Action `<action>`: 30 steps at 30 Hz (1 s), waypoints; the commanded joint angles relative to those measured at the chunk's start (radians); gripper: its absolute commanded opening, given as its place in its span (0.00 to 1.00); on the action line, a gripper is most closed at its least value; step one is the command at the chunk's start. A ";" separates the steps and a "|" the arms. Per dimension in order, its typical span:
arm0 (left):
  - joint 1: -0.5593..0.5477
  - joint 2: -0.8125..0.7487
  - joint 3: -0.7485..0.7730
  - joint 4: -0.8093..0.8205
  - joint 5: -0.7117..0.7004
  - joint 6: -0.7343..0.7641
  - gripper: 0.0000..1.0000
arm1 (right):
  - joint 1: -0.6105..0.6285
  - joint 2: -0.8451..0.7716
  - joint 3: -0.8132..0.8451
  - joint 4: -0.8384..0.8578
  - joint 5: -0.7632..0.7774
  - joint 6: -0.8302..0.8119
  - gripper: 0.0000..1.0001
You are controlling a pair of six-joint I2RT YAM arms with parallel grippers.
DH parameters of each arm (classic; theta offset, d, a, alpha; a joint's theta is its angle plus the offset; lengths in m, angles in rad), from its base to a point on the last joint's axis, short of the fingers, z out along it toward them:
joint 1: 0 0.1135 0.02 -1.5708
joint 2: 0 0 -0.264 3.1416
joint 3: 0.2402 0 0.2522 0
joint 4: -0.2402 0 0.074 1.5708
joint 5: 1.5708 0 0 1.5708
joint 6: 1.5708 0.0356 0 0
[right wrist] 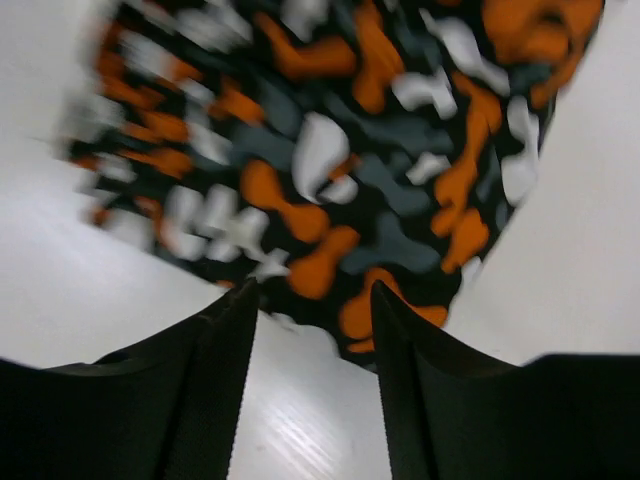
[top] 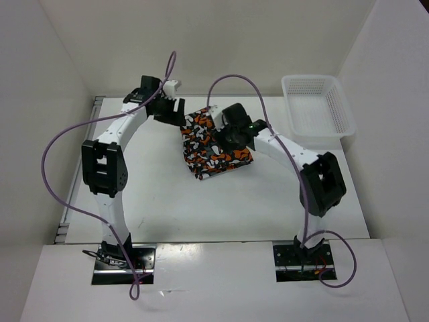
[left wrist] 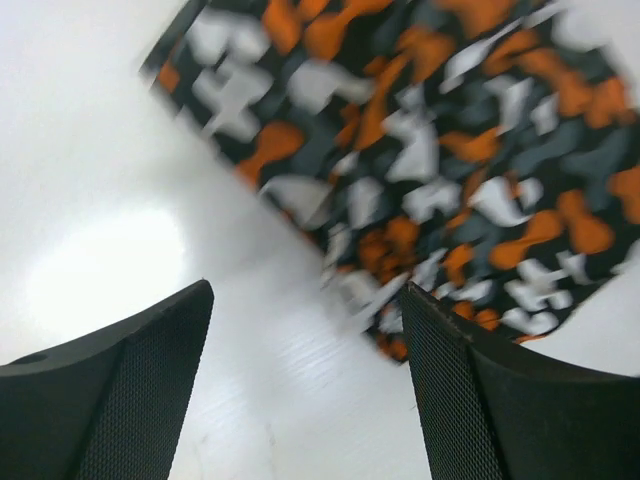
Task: Fold and stack the shorts
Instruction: Fold the shorts
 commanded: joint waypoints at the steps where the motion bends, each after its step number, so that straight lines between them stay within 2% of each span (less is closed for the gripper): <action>1: -0.082 0.004 0.034 0.002 0.058 0.004 0.83 | -0.105 0.100 -0.064 0.054 0.051 -0.028 0.52; 3: -0.136 0.056 0.034 0.012 0.040 0.004 0.83 | -0.127 0.162 -0.064 0.075 0.037 -0.037 0.48; 7: -0.161 0.150 0.012 0.065 -0.022 0.004 0.83 | -0.127 0.233 -0.055 0.102 0.046 -0.060 0.37; 11: -0.161 0.201 0.012 0.084 -0.143 0.004 0.82 | -0.127 0.244 -0.105 0.092 0.032 -0.060 0.23; 12: -0.161 0.201 -0.004 0.097 -0.182 0.004 0.82 | -0.127 0.224 -0.122 0.080 0.020 -0.060 0.17; 14: -0.161 0.212 -0.015 0.107 -0.209 0.004 0.82 | -0.127 0.198 -0.179 0.062 0.002 -0.049 0.13; 17: -0.161 0.212 -0.043 0.116 -0.247 0.004 0.82 | -0.062 0.114 -0.279 0.031 -0.049 -0.022 0.11; 22: -0.161 0.173 -0.129 0.137 -0.215 0.004 0.82 | -0.003 -0.026 -0.432 0.011 -0.167 0.070 0.11; 26: -0.170 0.094 -0.169 0.147 -0.183 0.004 0.82 | -0.003 -0.061 -0.396 -0.026 -0.189 0.066 0.12; 30: -0.170 -0.027 -0.115 0.050 -0.171 0.004 0.82 | -0.003 -0.061 -0.218 -0.059 -0.180 0.015 0.12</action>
